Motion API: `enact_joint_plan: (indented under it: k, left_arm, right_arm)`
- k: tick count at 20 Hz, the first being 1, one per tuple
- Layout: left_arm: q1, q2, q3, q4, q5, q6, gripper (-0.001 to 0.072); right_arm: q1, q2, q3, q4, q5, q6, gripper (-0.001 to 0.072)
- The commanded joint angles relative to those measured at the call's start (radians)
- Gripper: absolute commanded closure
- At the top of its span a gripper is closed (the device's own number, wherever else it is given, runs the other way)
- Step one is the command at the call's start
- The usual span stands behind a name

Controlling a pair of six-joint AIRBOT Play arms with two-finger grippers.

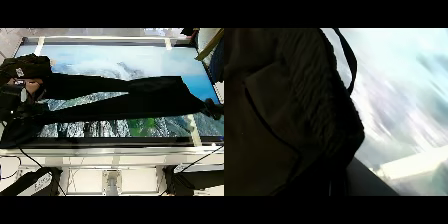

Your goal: Fold the clothes and pants, and hang the long-sleeved shirts on hangers.

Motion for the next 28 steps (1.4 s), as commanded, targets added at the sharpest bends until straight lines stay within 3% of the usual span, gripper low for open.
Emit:
enact_joint_plan:
  k: [1,6,9,15,16,17,18,19,24,26,28]
  left_arm:
    - [0.001,-0.034,-0.014,-0.083,0.076,-0.018,0.07]
    - [0.002,-0.056,-0.174,-0.069,0.029,-0.006,0.07]
    - [0.002,-0.056,-0.259,-0.019,-0.044,0.009,0.07]
    - [0.002,-0.055,-0.264,-0.018,-0.047,0.008,0.0699]
    - [0.002,-0.055,-0.264,-0.018,-0.047,0.008,0.0687]
    - [0.002,-0.055,-0.264,-0.017,-0.047,0.008,0.0554]
    - [0.002,-0.055,-0.264,-0.003,-0.046,0.008,0.0199]
    - [0.002,-0.053,-0.26,0.026,-0.048,0.008,0.002]
    - [0.003,0.017,-0.068,0.113,-0.021,0.004,0.0023]
    - [0.003,0.048,0.056,0.085,0.078,0.0,0.0023]
    - [0.003,0.04,0.15,-0.015,0.259,0.0,0.0025]
  right_arm:
    - [-0.124,0.119,-0.187,-0.068,-0.004,-0.018,0.0684]
    - [-0.268,0.175,-0.399,-0.069,-0.043,-0.045,0.0684]
    - [-0.307,0.178,-0.415,-0.065,-0.042,-0.063,0.0684]
    - [-0.307,0.213,-0.408,-0.062,-0.083,-0.067,0.068]
    - [-0.307,0.213,-0.408,-0.064,-0.069,-0.069,0.0577]
    - [-0.307,0.213,-0.408,-0.066,-0.051,-0.07,0.0421]
    - [-0.307,0.217,-0.408,-0.069,-0.035,-0.07,0.0391]
    - [-0.307,0.227,-0.407,-0.076,-0.025,-0.069,0.0391]
    - [-0.307,0.355,-0.294,-0.07,-0.034,0.031,0.0391]
    - [-0.305,0.387,-0.189,-0.005,-0.035,0.039,0.0391]
    - [-0.288,0.399,-0.111,0.136,-0.037,0.036,0.0391]
